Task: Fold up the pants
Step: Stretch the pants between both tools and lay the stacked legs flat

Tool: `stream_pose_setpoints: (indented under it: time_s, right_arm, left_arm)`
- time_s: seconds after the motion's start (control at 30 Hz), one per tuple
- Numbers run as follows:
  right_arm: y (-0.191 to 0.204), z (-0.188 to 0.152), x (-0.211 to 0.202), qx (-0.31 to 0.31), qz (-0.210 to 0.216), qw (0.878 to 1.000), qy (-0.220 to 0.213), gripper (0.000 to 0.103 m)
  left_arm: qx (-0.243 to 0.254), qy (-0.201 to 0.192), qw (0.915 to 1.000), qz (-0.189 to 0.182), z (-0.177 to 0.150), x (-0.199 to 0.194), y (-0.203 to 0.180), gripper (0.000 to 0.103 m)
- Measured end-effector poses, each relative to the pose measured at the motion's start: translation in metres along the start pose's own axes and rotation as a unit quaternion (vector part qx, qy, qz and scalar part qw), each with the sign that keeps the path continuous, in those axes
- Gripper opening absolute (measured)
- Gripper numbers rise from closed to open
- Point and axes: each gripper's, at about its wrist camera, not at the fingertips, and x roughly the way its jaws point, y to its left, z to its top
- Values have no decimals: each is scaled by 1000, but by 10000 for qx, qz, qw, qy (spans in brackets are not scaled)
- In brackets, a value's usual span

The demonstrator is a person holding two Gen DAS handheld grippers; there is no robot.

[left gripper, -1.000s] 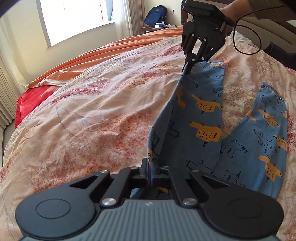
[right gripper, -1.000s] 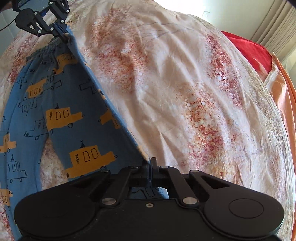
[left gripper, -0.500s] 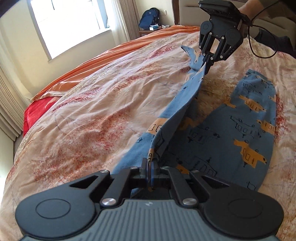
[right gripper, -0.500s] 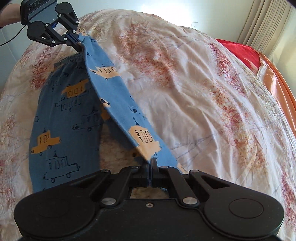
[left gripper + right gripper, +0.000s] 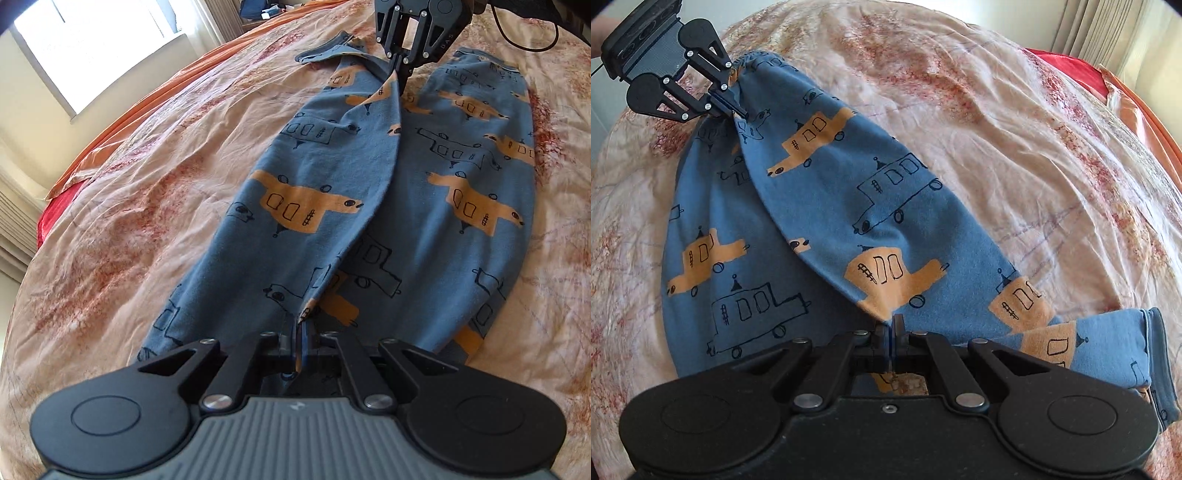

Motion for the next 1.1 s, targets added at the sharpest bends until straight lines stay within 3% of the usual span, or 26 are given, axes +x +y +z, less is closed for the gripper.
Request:
stream_pose_setpoints:
  time_s: [0.4,0.63,0.8,1.0,1.1]
  right_arm:
    - [31,-7,-29,-530,65,9986,-5,0]
    - [36,-10,-24,-308,99,9995,-58,0]
    - [34,-6,-30,-319,76,9994,-116,0]
    - [35,-5,-32,-357,63,9993,-118,0]
    - [36,-6,-31,-349,65,9993,-82,0]
  left_arm:
    - [112,30,9999,109,-10,-18,3,1]
    - [742,94,9968,283,-5,-7,-13,1]
    - [890,142,9954,339,1,3,-18,2]
    - [1032,338,9939,212,0,13,-21,8]
    - [958,304,9949,14,0,9,-16,0]
